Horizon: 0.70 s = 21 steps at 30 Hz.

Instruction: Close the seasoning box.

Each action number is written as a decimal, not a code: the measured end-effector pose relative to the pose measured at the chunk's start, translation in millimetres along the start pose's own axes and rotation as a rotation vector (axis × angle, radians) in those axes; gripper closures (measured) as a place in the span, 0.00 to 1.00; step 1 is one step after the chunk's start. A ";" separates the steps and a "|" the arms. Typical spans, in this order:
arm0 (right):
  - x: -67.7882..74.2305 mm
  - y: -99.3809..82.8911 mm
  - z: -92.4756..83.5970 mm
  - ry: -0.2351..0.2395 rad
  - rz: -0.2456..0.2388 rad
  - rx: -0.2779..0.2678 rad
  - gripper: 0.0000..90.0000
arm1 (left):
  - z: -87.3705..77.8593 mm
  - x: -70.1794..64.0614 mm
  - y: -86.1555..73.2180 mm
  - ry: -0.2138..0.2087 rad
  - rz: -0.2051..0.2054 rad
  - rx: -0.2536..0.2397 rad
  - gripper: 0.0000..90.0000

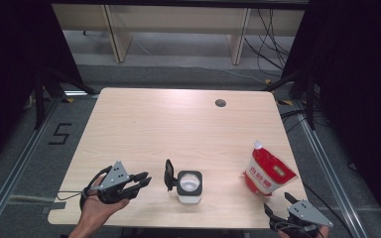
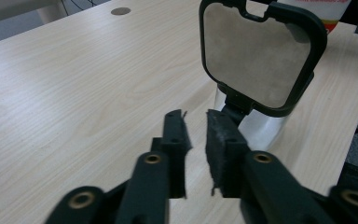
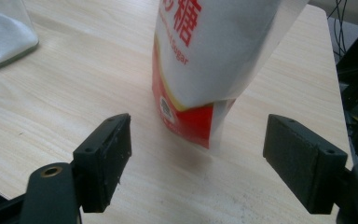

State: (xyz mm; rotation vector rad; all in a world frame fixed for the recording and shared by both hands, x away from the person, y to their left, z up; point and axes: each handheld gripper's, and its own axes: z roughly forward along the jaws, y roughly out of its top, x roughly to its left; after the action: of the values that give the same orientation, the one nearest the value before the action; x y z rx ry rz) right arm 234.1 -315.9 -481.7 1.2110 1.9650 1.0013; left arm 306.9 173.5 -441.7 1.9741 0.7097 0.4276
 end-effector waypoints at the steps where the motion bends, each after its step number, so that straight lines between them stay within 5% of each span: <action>1: -0.4 -0.3 1.1 0.017 0.008 -0.003 0.27 | 0.8 -1.2 0.2 -0.008 -0.011 0.000 0.95; 4: 0.4 -0.2 1.7 0.034 0.012 -0.007 0.27 | 2.0 -2.6 3.0 -0.018 0.006 -0.007 0.99; 5: 3.9 -0.3 0.4 0.024 0.049 0.007 0.27 | 3.1 -4.7 4.9 -0.031 0.009 -0.011 0.99; 7: 0.5 0.7 2.3 0.003 -0.039 -0.007 0.27 | 4.8 -8.3 8.3 -0.041 0.019 -0.015 0.99; 11: 5.6 0.2 0.9 0.007 0.015 0.014 0.27 | 8.3 -14.3 19.6 -0.065 0.038 -0.026 0.99; 18: 3.5 1.0 1.5 0.008 -0.026 -0.003 0.27 | 11.1 -17.4 32.8 -0.090 0.056 -0.032 0.99; 19: 1.7 1.4 2.0 0.006 -0.060 -0.010 0.27 | 11.8 -18.4 33.8 -0.094 0.044 -0.035 0.99; 21: 3.4 1.1 1.9 0.019 -0.030 0.003 0.27 | 12.2 -18.2 36.9 -0.089 0.062 -0.034 0.99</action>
State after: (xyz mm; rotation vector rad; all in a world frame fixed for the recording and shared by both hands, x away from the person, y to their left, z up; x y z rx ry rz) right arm 234.8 -311.9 -482.2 1.1738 1.9949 0.9985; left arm 310.9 139.9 -415.2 1.9739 0.5823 0.3843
